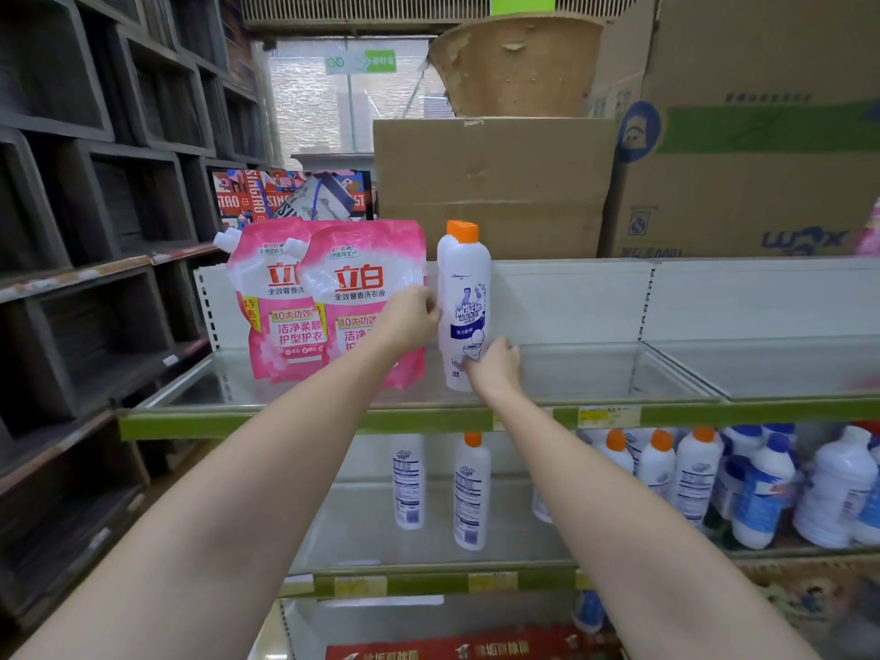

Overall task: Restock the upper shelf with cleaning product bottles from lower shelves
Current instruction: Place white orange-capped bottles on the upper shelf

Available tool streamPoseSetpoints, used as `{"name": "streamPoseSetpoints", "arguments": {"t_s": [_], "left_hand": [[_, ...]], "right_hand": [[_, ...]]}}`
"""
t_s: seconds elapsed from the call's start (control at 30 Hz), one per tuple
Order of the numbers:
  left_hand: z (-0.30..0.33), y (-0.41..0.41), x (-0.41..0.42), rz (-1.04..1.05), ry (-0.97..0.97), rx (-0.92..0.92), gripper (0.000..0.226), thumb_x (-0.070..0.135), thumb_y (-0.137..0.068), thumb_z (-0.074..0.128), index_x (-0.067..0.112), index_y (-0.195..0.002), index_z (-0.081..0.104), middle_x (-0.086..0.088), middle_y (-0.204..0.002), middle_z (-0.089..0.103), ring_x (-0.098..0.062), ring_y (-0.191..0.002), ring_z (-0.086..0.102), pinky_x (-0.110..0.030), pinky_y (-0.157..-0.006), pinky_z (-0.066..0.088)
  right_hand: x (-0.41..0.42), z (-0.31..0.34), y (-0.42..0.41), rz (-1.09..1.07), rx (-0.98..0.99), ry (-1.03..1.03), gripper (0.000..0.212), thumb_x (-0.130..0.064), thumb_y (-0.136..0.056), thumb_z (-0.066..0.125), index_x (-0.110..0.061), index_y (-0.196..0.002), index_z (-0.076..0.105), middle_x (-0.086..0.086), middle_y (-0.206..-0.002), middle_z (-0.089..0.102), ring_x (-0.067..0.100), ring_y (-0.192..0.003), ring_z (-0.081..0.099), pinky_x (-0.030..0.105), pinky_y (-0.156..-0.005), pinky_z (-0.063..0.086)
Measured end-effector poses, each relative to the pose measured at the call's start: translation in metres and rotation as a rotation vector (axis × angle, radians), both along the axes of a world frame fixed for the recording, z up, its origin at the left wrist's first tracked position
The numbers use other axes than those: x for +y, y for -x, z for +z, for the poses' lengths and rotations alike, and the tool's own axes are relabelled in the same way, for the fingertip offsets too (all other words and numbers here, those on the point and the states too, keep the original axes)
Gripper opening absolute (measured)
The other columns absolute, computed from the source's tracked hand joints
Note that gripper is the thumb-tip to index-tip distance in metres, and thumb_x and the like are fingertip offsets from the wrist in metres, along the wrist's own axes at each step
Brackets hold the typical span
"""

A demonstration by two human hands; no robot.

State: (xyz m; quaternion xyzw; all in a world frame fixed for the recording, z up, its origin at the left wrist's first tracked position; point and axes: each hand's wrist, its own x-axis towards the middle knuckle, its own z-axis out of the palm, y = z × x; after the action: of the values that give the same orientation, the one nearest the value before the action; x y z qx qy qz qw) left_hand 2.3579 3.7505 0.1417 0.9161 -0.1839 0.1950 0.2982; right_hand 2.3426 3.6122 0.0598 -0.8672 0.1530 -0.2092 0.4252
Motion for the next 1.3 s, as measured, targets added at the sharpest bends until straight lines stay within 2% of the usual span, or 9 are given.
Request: {"name": "streamPoseSetpoints", "arguments": {"t_s": [0.13,0.3,0.47,0.6,0.7,0.93,1.13,1.2,1.3], "left_hand": [[-0.014,0.012,0.015,-0.008,-0.023,0.016,0.022,0.016,-0.098,0.053,-0.002,-0.1,0.067,-0.018,-0.098,0.07,-0.032,-0.089,0.067,-0.045,-0.08,0.058],[-0.039,0.023,0.033,-0.022,-0.067,0.07,0.026,0.021,-0.101,0.053,0.002,-0.09,0.067,-0.013,-0.084,0.07,-0.022,-0.069,0.062,-0.031,-0.062,0.05],[-0.081,0.04,0.053,-0.049,-0.106,0.183,0.031,0.024,-0.1,0.053,0.008,-0.075,0.063,-0.004,-0.067,0.064,-0.023,-0.063,0.061,-0.03,-0.056,0.045],[-0.123,0.049,0.072,-0.054,-0.12,0.294,0.025,0.023,-0.095,0.055,0.007,-0.078,0.064,-0.009,-0.075,0.068,-0.03,-0.073,0.067,-0.038,-0.068,0.057],[-0.153,0.054,0.079,-0.075,-0.136,0.356,0.026,0.022,-0.095,0.053,0.002,-0.084,0.066,-0.013,-0.082,0.069,-0.033,-0.082,0.065,-0.037,-0.072,0.053],[-0.201,0.045,0.063,-0.133,-0.187,0.443,0.017,0.01,-0.093,0.052,0.001,-0.095,0.066,-0.018,-0.096,0.068,-0.033,-0.091,0.06,-0.029,-0.069,0.04],[-0.233,0.018,0.039,-0.132,-0.198,0.483,0.015,0.009,-0.091,0.051,0.005,-0.092,0.066,-0.019,-0.097,0.07,-0.035,-0.092,0.065,-0.032,-0.072,0.047],[-0.247,0.009,0.03,-0.116,-0.203,0.495,0.017,0.011,-0.092,0.053,0.003,-0.097,0.067,-0.018,-0.1,0.071,-0.033,-0.095,0.064,-0.029,-0.07,0.041],[-0.265,-0.008,0.015,-0.102,-0.204,0.542,0.018,0.015,-0.094,0.055,0.005,-0.102,0.068,-0.016,-0.102,0.072,-0.028,-0.09,0.062,-0.027,-0.071,0.04]], "right_hand": [[0.001,-0.003,0.024,0.026,-0.063,0.061,0.032,-0.024,-0.093,0.067,-0.005,-0.114,0.052,0.017,-0.121,0.053,0.035,-0.109,0.055,0.033,-0.08,0.038],[0.007,-0.022,0.057,0.032,-0.051,0.114,0.005,-0.016,-0.094,0.056,-0.015,-0.096,0.051,0.012,-0.109,0.057,0.027,-0.093,0.052,0.035,-0.082,0.041],[0.015,-0.059,0.081,0.053,0.038,0.136,0.004,-0.01,-0.093,0.051,-0.014,-0.092,0.051,0.016,-0.105,0.062,0.026,-0.09,0.05,0.031,-0.073,0.033],[0.025,-0.096,0.099,0.063,0.116,0.133,0.006,-0.013,-0.096,0.051,-0.015,-0.089,0.051,0.011,-0.1,0.061,0.025,-0.087,0.05,0.03,-0.071,0.034],[0.03,-0.123,0.112,0.07,0.175,0.114,0.007,-0.013,-0.096,0.052,-0.014,-0.09,0.053,0.005,-0.092,0.058,0.022,-0.083,0.05,0.03,-0.064,0.033],[0.021,-0.173,0.112,0.056,0.274,0.032,0.003,-0.009,-0.093,0.057,-0.011,-0.096,0.058,0.005,-0.096,0.061,0.023,-0.089,0.056,0.028,-0.075,0.039],[0.004,-0.199,0.077,0.08,0.318,-0.012,0.008,-0.011,-0.095,0.059,-0.014,-0.096,0.052,0.006,-0.097,0.059,0.023,-0.092,0.054,0.029,-0.078,0.039],[-0.003,-0.213,0.06,0.078,0.37,-0.033,0.012,-0.015,-0.095,0.062,-0.014,-0.104,0.054,0.005,-0.104,0.061,0.025,-0.099,0.058,0.033,-0.084,0.045],[-0.014,-0.235,0.036,0.072,0.415,-0.067,0.03,-0.02,-0.094,0.066,-0.01,-0.121,0.056,0.009,-0.118,0.063,0.029,-0.11,0.061,0.041,-0.098,0.049]]}}
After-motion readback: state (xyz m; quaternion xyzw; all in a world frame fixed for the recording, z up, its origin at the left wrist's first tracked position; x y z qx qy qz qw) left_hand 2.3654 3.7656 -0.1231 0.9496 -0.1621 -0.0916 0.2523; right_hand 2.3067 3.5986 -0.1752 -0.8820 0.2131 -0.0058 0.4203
